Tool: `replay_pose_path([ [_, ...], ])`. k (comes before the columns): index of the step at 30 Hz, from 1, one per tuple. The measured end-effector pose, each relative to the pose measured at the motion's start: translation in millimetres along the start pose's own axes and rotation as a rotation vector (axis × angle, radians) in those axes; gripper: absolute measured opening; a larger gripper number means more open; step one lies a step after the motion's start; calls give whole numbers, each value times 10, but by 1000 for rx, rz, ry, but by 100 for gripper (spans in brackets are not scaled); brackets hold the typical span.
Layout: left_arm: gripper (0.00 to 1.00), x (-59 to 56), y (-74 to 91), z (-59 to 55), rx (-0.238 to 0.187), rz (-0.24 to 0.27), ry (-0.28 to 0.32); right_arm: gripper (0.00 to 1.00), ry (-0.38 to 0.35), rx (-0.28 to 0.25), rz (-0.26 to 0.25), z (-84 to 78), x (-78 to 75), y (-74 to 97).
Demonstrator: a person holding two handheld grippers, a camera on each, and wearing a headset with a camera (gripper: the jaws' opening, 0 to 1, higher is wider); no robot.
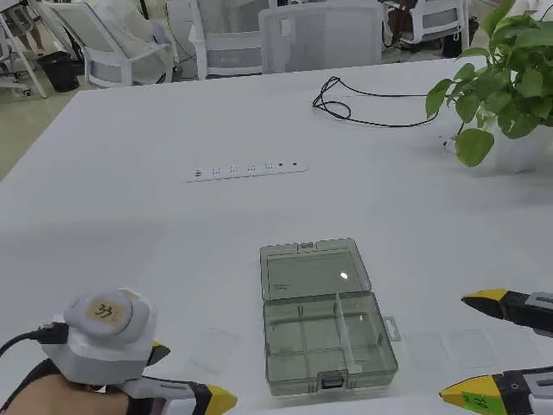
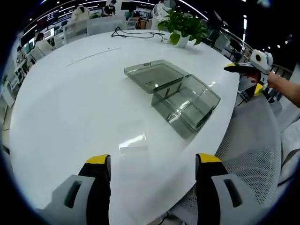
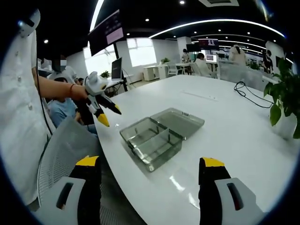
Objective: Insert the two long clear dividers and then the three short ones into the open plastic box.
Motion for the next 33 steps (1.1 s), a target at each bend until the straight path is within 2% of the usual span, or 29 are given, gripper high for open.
replay_pose_path([
  [4, 70, 22, -99, 23, 24, 9, 17, 87, -2, -3, -4, -33, 1, 7],
  [6, 67, 40, -140, 4, 60, 22, 32, 87, -4, -4, -4, -49, 1, 12],
  [12, 62, 80, -242, -27, 114, 49, 46, 86, -10, -14, -10, -71, -12, 22],
  [17, 60, 85, -299, -35, 129, 68, 57, 86, -15, -19, -8, -85, -15, 22],
  [24, 53, 63, -329, -13, 157, 124, 25, 86, -13, -29, -11, -88, -15, 14],
  [26, 51, 62, -331, -16, 170, 154, -1, 86, -10, -28, -10, -94, -14, 11],
  [33, 46, 50, -338, -22, 173, 201, -1, 87, 8, -19, -13, -122, 0, 21],
])
Point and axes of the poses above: the centre of the closed fingertips' face, and the gripper's own axes: y roughly backward along the fingers, x roughly to its left, z roughly out of its top, the point moved 9 cm from there along y, roughly backward along the fingers, and after that the axes turned 7 degrees about x, right-handed, at the moved point
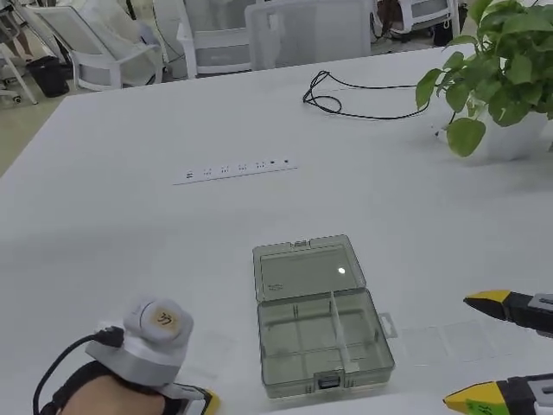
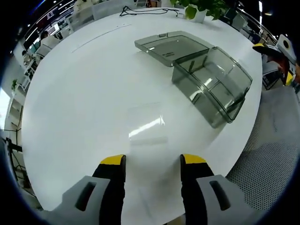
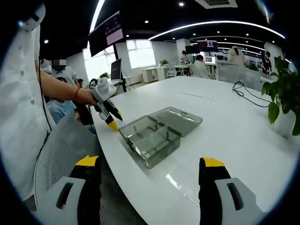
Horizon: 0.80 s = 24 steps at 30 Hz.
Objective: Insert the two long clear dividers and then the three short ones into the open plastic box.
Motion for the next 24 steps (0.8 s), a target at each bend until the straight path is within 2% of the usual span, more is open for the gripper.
replay_pose_path([
  [7, 42, -5, 9, -5, -3, 14, 40, 87, -2, -7, -6, 0, 5, 11],
  [13, 35, 4, 21, 1, 18, 26, 77, 86, -5, -12, -8, 2, 18, 14],
  [15, 32, 24, 18, 10, 26, 25, 80, 86, -5, -14, -7, 2, 22, 15],
  [24, 32, 13, 20, 14, 34, 18, 78, 86, -9, -13, -5, -10, 51, 1],
])
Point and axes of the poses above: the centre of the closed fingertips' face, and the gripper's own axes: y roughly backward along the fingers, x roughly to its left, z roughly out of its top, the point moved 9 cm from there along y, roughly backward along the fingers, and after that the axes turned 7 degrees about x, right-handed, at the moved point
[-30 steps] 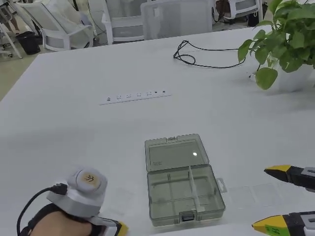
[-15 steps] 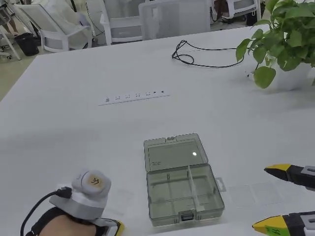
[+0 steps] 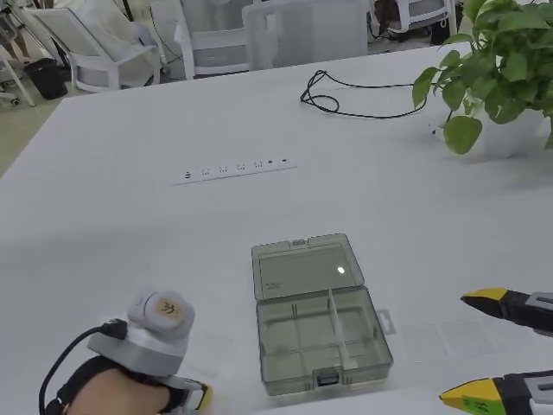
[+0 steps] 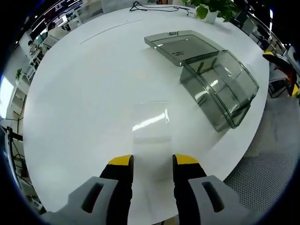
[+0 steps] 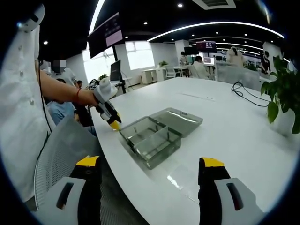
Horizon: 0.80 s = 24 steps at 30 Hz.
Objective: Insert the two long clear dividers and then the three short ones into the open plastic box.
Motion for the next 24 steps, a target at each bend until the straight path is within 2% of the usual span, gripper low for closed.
replay_pose_path([
  [5, 30, 25, 8, -9, -9, -23, 11, 86, 1, 4, 3, -8, 11, -9],
  [13, 30, 37, 6, -17, -17, -31, 3, 86, 3, 8, 2, -7, 13, -15],
  [24, 30, 63, 23, -26, -36, -53, 21, 86, 7, 9, 0, 18, 5, -24],
])
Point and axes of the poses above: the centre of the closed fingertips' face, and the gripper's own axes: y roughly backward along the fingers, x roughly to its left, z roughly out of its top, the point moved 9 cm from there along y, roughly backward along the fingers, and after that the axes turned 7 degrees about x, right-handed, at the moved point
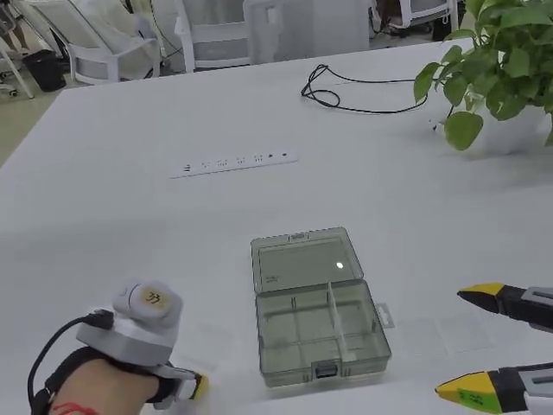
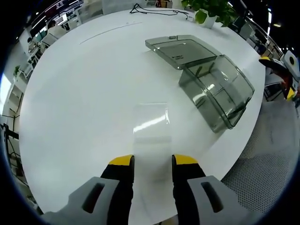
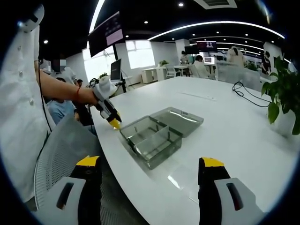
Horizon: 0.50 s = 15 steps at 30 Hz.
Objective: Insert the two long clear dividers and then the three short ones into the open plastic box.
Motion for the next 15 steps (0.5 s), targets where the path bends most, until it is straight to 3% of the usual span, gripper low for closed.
replay_pose_path([
  [8, 30, 18, 56, -27, -39, -27, 34, 85, -5, 3, -3, 19, -1, -3],
  [15, 30, 6, 172, -1, -108, -69, 73, 85, -3, 1, -5, 43, -22, 9],
])
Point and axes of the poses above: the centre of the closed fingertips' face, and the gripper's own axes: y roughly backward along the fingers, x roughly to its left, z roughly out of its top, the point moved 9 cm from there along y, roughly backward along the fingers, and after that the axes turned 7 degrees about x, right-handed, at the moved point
